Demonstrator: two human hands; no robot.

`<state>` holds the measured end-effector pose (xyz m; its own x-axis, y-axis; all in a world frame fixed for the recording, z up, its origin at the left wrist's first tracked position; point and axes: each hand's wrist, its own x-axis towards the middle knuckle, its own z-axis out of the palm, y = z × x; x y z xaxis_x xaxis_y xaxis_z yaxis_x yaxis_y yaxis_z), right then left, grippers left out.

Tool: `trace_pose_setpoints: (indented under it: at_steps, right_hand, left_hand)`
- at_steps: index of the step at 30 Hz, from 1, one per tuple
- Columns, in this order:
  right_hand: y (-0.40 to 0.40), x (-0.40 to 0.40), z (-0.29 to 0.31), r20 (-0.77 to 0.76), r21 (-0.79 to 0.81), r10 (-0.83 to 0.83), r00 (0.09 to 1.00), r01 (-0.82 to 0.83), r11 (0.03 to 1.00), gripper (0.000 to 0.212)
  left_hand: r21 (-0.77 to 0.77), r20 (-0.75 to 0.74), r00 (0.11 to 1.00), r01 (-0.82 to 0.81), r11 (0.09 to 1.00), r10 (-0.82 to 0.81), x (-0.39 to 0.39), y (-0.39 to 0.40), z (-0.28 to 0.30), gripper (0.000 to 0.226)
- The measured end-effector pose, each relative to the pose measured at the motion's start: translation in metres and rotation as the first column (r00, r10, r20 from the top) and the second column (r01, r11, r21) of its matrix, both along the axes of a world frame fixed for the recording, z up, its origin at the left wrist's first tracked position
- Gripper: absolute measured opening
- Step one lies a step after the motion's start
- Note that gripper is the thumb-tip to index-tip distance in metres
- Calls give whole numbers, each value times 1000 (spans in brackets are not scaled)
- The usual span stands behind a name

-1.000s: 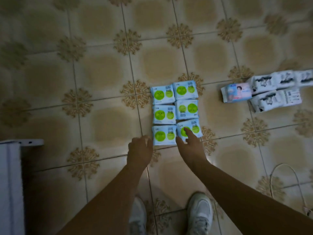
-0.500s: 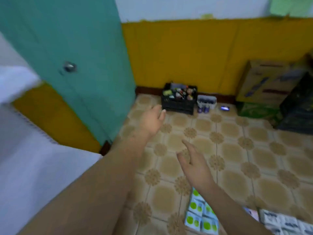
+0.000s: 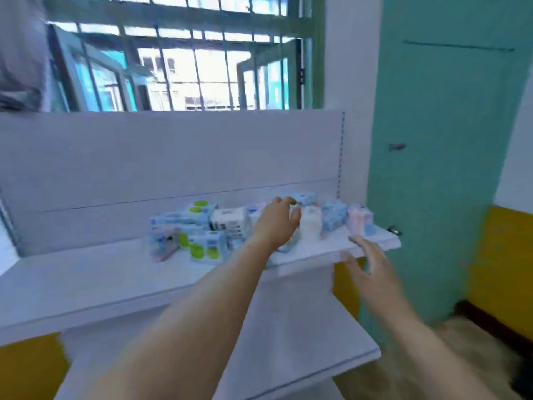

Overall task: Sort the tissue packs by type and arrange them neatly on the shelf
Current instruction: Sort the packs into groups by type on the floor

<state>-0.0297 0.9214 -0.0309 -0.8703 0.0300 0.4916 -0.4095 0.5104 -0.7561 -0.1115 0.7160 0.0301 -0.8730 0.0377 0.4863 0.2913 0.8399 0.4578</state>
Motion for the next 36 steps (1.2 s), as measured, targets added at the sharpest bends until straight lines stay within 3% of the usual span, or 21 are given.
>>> trace_pose_setpoints:
  at_steps: [4,8,13,17,28,32,36]
  right_hand:
    - [-108,14,21,-27,42,138,990,-136,990,62]
    - [-213,20,34,-42,59,235,971,-232,971,43]
    - [-311,21,29,-25,92,319,947,-315,944,41]
    - [-350,3,11,-1,234,315,949,-306,923,46]
    - [-395,-149,16,42,388,219,975,-218,896,62]
    - [-418,-204,32,37,396,237,971,-232,888,56]
    - [-449,-244,46,12,551,289,957,-248,797,42]
  left_hand:
    - [-97,31,984,-172,980,176,53,-143,15,37]
    - [-182,77,935,-327,927,345,101,-271,25,37]
    - [-241,98,884,-425,872,457,128,-372,20,40]
    - [-336,140,893,-363,869,427,118,-411,1,41]
    - [-287,153,915,-320,903,373,-26,-451,-30,44]
    - [-286,176,919,-295,911,353,-80,-464,-32,46]
    - [-326,230,922,-229,917,312,-123,-474,-39,53]
